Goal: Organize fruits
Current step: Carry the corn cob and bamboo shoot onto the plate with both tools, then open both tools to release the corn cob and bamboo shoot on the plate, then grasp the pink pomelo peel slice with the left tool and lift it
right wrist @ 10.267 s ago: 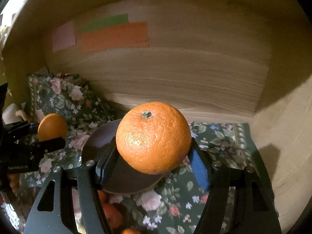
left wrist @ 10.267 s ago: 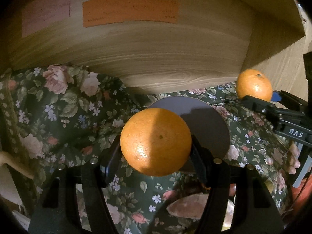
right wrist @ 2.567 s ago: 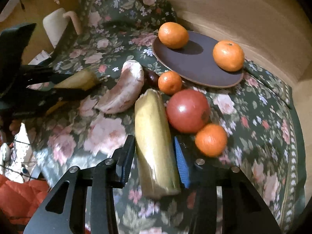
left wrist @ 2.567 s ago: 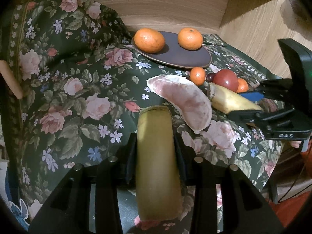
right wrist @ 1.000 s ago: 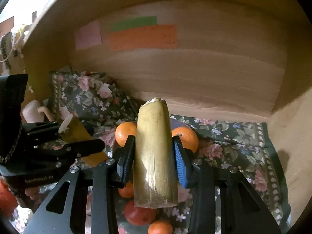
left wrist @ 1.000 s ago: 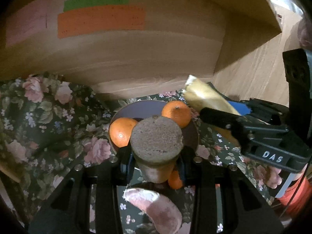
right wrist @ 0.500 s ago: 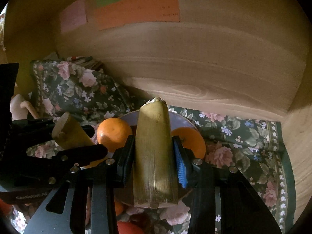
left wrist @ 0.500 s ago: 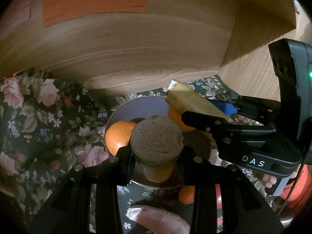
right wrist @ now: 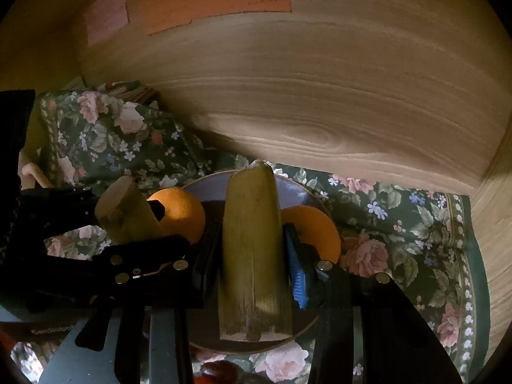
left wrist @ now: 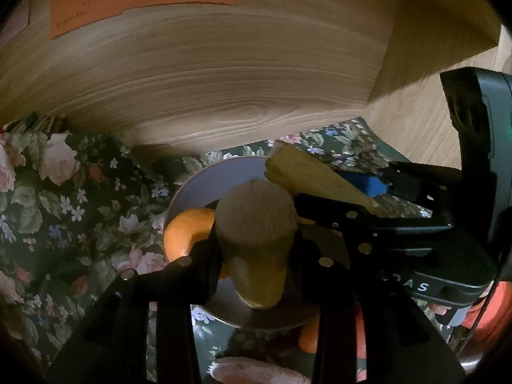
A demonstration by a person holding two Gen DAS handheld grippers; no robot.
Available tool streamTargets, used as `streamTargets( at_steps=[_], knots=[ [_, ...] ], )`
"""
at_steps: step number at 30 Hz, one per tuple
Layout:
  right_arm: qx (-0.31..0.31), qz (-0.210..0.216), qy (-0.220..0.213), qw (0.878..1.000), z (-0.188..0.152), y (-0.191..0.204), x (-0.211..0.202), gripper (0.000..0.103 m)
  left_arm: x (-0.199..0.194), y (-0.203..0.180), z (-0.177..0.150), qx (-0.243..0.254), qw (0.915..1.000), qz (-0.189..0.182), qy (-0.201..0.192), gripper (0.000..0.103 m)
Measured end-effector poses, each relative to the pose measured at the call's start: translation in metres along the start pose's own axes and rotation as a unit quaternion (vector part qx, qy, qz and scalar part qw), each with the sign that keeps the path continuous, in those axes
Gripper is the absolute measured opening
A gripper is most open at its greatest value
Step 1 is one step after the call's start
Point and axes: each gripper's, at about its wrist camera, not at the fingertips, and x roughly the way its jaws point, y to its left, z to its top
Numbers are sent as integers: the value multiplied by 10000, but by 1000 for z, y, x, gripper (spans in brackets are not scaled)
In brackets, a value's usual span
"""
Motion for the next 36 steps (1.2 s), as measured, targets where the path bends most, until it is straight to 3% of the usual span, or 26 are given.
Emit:
streamTargets(
  at_steps=[3, 5, 11, 20, 31, 36],
  knots=[
    [179, 106, 102, 9997, 1, -6, 5, 35, 3, 3, 2, -32, 10000, 68, -38, 56],
    [182, 131, 88, 9997, 0, -6, 5, 36, 3, 6, 1, -55, 9999, 85, -54, 61],
    [-55, -23, -132, 9999, 1, 5, -6, 36, -6, 16, -2, -228, 9996, 151, -91, 62],
    [-251, -148, -360, 9989, -7, 17, -36, 36, -42, 9, -17, -75, 9989, 324, -335, 62],
    [-299, -185, -496, 9981, -56, 33, -78, 41, -66, -14, -62, -145, 9989, 327, -292, 66],
    [-291, -162, -351, 9988, -82, 39, -79, 41, -63, -26, -86, -137, 9992, 358, -116, 75]
  ],
)
